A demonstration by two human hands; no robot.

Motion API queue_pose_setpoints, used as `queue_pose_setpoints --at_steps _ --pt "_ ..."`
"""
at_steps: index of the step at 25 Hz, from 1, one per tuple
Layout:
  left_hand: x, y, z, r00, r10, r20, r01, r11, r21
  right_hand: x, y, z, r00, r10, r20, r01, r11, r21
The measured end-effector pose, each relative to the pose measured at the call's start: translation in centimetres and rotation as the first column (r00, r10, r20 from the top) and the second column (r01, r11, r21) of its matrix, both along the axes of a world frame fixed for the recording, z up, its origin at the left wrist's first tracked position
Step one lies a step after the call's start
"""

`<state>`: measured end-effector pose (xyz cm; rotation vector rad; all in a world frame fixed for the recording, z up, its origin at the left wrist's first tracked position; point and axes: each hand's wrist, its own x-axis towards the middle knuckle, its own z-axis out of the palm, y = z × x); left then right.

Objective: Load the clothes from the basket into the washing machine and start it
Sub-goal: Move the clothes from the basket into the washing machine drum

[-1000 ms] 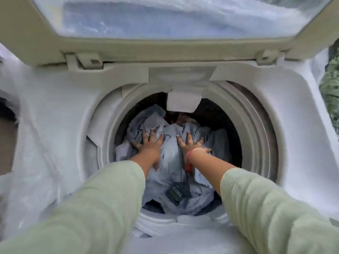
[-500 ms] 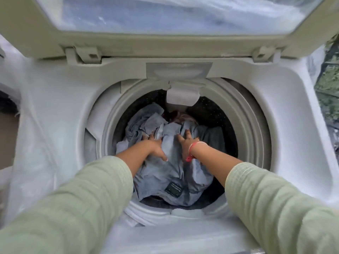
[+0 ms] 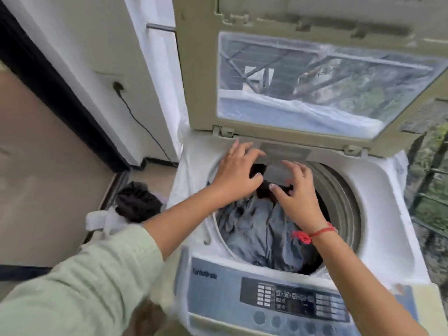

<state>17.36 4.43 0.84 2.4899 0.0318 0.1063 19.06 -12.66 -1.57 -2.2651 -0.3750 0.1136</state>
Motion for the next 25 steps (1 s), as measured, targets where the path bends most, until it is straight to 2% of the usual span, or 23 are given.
queue_pose_setpoints --at_steps 3,6,10,15,19,25 --pt "-8.1 6.5 2.6 0.953 0.186 0.240 -0.152 0.976 -0.154 -5.4 5.0 4.4 0.999 -0.019 0.031 0.013 0.983 0.183" --pt "-17.3 14.7 1.4 0.871 0.419 0.259 -0.368 0.903 -0.223 -12.3 12.5 5.9 0.992 0.128 0.010 -0.126 0.954 0.273" --pt "-29.5 26.6 -2.5 0.754 0.645 0.127 -0.630 0.764 -0.142 -20.5 23.5 3.8 0.934 0.353 -0.059 -0.319 0.897 0.307" --pt "-41.1 35.9 -9.8 0.648 0.760 -0.052 -0.761 0.649 -0.007 -26.5 32.7 -3.1 0.865 0.467 -0.187 -0.437 0.882 0.177" --pt "-45.1 38.4 -15.2 0.623 0.756 -0.200 -0.768 0.640 0.025 -29.6 37.1 -8.9 0.791 0.530 -0.304 -0.556 0.831 0.004" --pt "-46.4 39.6 -28.8 0.571 0.682 -0.456 -0.745 0.665 0.062 -32.7 41.2 -21.6 0.637 0.615 -0.465 -0.747 0.642 -0.173"
